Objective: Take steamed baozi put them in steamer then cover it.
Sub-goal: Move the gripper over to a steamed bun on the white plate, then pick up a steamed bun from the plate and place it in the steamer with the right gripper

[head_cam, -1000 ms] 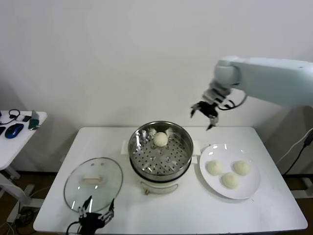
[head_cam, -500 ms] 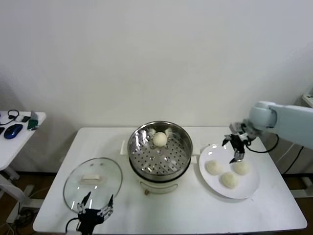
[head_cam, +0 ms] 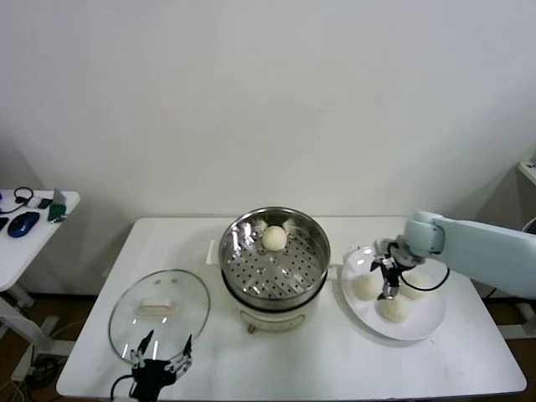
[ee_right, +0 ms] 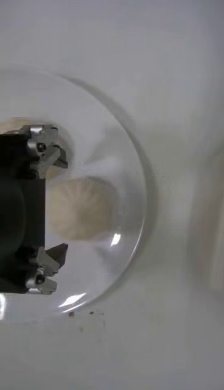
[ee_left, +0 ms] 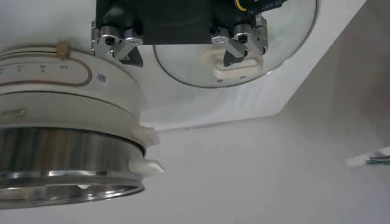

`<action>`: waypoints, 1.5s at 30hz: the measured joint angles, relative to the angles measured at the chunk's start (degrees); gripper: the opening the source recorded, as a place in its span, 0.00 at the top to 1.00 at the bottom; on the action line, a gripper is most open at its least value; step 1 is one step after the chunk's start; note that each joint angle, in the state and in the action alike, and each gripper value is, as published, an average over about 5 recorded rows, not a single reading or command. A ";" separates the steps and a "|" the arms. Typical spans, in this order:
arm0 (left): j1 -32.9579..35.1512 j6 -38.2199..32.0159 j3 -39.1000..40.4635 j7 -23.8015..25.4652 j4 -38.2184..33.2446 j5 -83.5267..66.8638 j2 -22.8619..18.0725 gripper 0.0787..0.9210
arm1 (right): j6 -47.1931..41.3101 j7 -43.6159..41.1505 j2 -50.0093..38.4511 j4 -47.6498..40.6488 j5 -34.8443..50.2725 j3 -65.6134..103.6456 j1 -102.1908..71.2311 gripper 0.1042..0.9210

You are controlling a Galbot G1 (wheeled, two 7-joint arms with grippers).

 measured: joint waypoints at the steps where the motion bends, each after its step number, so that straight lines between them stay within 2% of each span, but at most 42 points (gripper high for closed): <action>1: -0.01 -0.03 -0.04 0.00 0.03 0.02 0.05 0.12 | -0.14 0.05 0.14 -0.13 0.04 0.36 -0.35 0.24; 11: 0.38 0.07 -0.18 -0.02 -0.73 0.28 0.19 0.12 | -0.11 -0.95 -0.42 0.51 2.18 -0.49 2.67 0.29; 22: 0.19 0.35 0.21 -0.03 -1.58 0.54 0.22 0.12 | 2.09 -7.01 0.90 3.19 11.23 -12.07 25.93 0.29; 28: -0.21 0.22 0.58 -0.06 -1.44 0.60 0.29 0.12 | 1.01 -7.93 4.84 6.32 18.95 -12.60 36.10 0.29; 34: -0.05 -0.04 0.31 -0.16 -1.81 0.54 0.47 0.12 | -1.83 -5.68 10.06 10.41 25.13 -9.07 38.87 0.29; 45: -0.48 0.42 -0.55 -0.15 -2.35 0.22 0.45 0.12 | -6.69 0.54 20.85 11.58 27.23 -5.79 31.08 0.29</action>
